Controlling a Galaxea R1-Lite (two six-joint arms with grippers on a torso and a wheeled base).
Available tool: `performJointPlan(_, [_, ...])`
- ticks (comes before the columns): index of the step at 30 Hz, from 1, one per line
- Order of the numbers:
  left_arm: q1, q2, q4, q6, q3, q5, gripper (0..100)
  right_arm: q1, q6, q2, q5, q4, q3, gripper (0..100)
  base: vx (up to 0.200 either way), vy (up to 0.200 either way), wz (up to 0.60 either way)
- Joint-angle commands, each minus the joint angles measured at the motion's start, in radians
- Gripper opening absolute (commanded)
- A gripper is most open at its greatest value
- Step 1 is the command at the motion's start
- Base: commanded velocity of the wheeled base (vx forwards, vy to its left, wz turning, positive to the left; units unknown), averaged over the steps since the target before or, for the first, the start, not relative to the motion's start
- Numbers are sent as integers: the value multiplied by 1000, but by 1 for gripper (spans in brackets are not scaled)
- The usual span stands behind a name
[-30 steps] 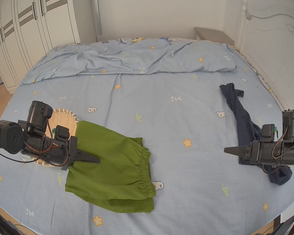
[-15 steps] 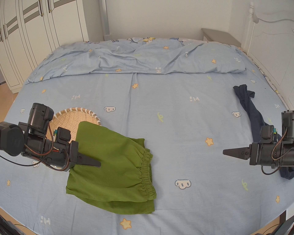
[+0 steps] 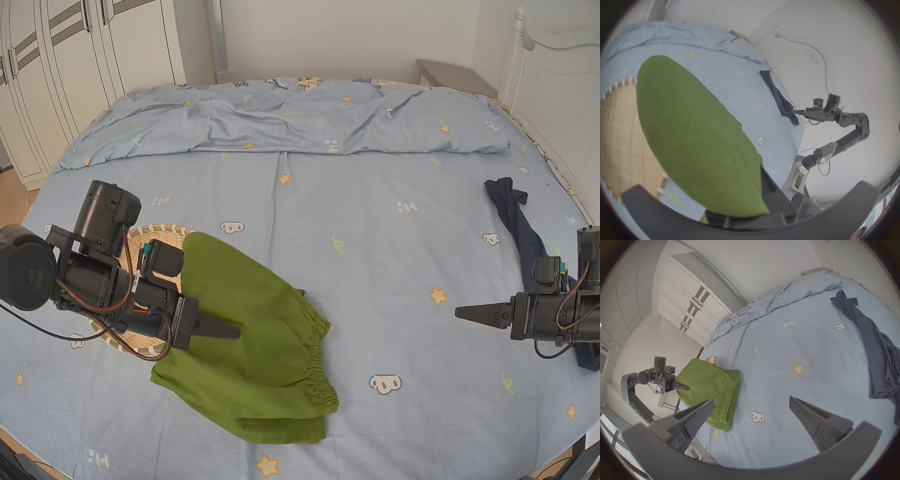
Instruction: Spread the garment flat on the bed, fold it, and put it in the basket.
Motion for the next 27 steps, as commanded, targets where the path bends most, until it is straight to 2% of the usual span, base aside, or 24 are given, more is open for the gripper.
performJointPlan(1, [-13,-12,16,55,-68,6,0,2,0,-3,-1,-1,2,100,0,0,0])
performJointPlan(7, [9,-70,-26,84,-71,13,0,3,0,-2,-1,-1,1,100,0,0,0])
performJointPlan(9, [40,-96,-99,84,-57,13,0,5,-1,-2,-1,-3,2,100,0,0,0])
performJointPlan(12, [53,-115,-136,82,-49,11,0,5,-1,-2,-1,-1,2,100,0,0,0])
performJointPlan(13, [106,-151,-211,70,-31,8,0,12,-1,-3,-1,-1,4,100,0,0,0])
performJointPlan(20, [227,-179,-466,36,39,6,0,23,-1,-9,-1,-1,10,100,0,0,0])
performJointPlan(21, [268,-176,-556,5,53,8,0,23,-1,-14,-1,-1,10,100,0,0,0])
performJointPlan(24, [293,-165,-618,-22,62,5,0,23,-1,-19,-1,-1,10,100,0,0,0])
performJointPlan(25, [325,-124,-717,-76,70,-1,0,23,-1,-26,-1,-1,10,100,0,0,0])
performJointPlan(27, [342,-90,-796,-117,73,-1,0,23,-1,-29,-1,-1,10,100,0,0,0])
